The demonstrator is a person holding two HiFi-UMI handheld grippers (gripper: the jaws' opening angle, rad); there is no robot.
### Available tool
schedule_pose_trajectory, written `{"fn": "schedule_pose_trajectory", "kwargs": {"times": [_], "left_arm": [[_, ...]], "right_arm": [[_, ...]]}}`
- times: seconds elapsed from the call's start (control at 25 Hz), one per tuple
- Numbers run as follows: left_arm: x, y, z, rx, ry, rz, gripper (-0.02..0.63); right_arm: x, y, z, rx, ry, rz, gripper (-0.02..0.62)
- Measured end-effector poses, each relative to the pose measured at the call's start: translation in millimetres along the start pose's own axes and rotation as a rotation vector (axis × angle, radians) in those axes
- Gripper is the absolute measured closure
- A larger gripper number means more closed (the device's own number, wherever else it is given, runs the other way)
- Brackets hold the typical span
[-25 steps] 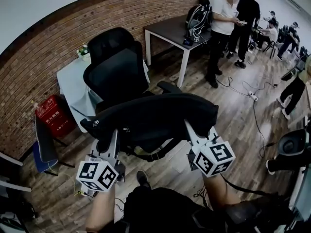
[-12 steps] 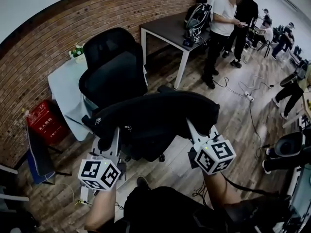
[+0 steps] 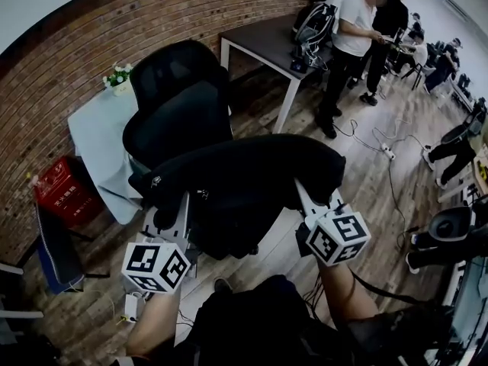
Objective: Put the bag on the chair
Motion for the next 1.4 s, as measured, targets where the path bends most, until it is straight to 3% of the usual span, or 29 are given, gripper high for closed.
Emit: {"fn": "schedule_pose_trajectory", "kwargs": {"times": [0.24,0.76,1.4], "left_arm": [[11,1,17,-0.025,0.052,0.008,0.548],[16,-9,63,-0.069,0.299,-0.005,0.548],[8,-35,116,-0.106,0.54,0.009,0.548]], "right_arm": [[-12,2,37,0.003,0.069,0.0,0.517],[-57,7,125,0.046,0.286,-0.038,0.517],[-106,-7,217,0.093,0.517,-0.039,0.517]]}}
Point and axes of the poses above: the fingertips, and each gripper's own axes: z forward along the fingers, x to its left, y out of its top, the point moved 2 cm from there along -z, backward along the fingers
